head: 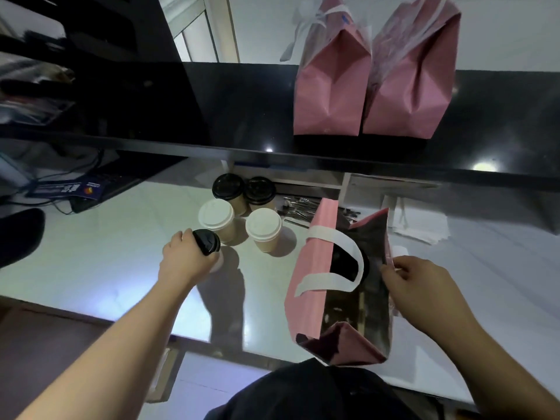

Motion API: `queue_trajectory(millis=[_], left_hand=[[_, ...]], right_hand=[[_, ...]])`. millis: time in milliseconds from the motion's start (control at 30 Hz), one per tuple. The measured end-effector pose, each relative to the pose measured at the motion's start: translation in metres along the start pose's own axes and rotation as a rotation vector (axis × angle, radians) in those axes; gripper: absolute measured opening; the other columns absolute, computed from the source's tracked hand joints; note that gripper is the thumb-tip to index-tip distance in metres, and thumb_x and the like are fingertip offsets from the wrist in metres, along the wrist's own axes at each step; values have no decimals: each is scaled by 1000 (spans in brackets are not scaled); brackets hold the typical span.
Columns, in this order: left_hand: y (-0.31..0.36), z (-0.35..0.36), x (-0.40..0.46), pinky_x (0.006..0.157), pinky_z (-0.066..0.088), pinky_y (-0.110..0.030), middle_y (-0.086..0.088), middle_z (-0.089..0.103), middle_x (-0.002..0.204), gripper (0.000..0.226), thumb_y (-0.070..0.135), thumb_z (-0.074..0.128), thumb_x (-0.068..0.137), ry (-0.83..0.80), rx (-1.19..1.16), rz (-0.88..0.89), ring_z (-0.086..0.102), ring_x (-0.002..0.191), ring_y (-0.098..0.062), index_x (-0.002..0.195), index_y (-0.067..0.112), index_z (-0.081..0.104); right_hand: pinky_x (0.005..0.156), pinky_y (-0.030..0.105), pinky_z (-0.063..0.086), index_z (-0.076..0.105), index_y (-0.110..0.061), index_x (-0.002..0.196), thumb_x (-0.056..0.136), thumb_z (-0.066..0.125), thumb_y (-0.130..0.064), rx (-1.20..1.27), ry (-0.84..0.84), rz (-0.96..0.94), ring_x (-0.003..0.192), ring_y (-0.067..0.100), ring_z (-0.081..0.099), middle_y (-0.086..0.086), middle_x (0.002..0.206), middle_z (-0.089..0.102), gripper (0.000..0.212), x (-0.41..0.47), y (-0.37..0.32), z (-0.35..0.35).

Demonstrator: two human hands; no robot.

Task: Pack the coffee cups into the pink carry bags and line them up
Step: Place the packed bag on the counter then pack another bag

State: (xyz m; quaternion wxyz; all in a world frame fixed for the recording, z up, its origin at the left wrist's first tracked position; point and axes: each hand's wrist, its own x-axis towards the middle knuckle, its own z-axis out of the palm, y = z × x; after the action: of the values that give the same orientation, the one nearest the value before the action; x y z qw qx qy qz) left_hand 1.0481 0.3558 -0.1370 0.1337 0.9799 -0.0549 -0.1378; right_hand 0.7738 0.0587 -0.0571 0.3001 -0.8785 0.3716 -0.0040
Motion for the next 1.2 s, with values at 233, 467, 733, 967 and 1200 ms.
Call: queue_trajectory(millis=[233, 467, 733, 967, 1200], left_hand=[[-9, 2, 2, 84, 53, -45, -14, 57, 118, 58, 42, 78, 76, 10, -80, 46, 58, 106, -39, 118, 10, 54], [-9, -36, -15, 88, 52, -46, -17, 58, 121, 68, 46, 77, 75, 9, 21, 127, 56, 107, -40, 128, 10, 53], [45, -130, -76, 105, 42, -37, 1, 49, 147, 95, 44, 81, 75, 246, -147, 484, 48, 135, -22, 156, 24, 36], [151, -135, -154, 107, 43, -22, 25, 42, 142, 91, 61, 73, 73, 15, -266, 993, 45, 132, 3, 154, 39, 36], [192, -73, -147, 106, 46, -27, 12, 44, 143, 90, 55, 80, 77, -285, 68, 1106, 46, 130, -9, 153, 35, 37]], right_hand=[[51, 33, 55, 68, -25, 76, 100, 51, -43, -25, 24, 13, 51, 12, 64, -5, 59, 69, 35, -5, -4, 2], [51, 34, 55, 68, -25, 77, 100, 52, -42, -3, 37, 22, 52, 14, 64, -7, 61, 69, 33, -9, -4, 1], [46, 25, 37, 61, -23, 68, 101, 53, -40, 28, 36, 20, 51, 12, 60, -6, 58, 64, 38, -12, -3, 3], [46, 26, 38, 64, -26, 73, 100, 52, -44, 29, 30, 3, 54, 8, 61, -7, 58, 66, 35, -17, 2, -5], [47, 32, 32, 52, -24, 67, 102, 46, -38, -37, 29, -39, 59, 15, 55, -4, 63, 59, 39, -15, 13, -10]])
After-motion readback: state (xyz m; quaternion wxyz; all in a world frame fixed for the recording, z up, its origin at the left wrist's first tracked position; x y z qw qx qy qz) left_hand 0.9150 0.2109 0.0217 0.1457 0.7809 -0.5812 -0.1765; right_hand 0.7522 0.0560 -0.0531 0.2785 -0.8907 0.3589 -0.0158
